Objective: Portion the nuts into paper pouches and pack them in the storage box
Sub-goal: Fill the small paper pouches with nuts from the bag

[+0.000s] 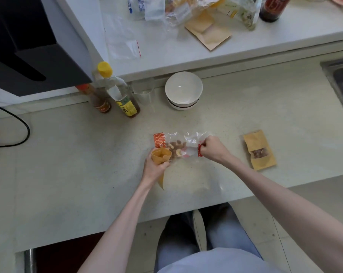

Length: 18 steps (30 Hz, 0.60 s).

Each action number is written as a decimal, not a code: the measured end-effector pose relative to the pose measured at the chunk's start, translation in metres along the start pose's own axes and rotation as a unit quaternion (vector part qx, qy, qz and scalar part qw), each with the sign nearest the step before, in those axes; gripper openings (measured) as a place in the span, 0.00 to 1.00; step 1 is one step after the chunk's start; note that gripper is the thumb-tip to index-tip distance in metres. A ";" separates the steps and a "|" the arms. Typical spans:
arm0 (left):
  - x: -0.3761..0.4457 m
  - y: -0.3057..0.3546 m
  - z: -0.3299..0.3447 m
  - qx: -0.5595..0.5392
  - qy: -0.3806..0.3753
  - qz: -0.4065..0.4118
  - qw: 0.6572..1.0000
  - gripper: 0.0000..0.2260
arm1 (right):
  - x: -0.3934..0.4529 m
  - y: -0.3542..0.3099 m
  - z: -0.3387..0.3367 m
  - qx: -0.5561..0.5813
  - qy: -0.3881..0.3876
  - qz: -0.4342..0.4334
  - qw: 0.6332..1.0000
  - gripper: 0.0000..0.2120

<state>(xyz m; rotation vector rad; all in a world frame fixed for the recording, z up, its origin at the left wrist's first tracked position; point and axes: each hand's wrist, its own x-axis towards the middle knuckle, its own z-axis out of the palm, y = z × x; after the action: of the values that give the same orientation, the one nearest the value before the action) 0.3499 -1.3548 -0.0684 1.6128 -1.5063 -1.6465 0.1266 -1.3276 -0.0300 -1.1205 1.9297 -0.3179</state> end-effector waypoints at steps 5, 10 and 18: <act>0.003 -0.004 0.005 0.008 -0.011 0.001 1.000 0.13 | 0.007 -0.015 0.015 0.000 0.003 -0.042 0.999 0.18; 0.007 -0.007 0.004 0.001 -0.035 0.010 0.999 0.06 | 0.021 -0.023 0.033 0.000 0.001 -0.040 0.999 0.12; 0.011 -0.006 0.001 -0.041 -0.036 0.007 0.998 0.07 | 0.032 -0.001 0.036 0.110 -0.031 0.043 0.992 0.20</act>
<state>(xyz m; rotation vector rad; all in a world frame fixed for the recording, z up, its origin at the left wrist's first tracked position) 0.3482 -1.3611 -0.0792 1.5119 -1.4620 -1.7526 0.1479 -1.3470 -0.0679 -0.8902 1.8322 -0.4328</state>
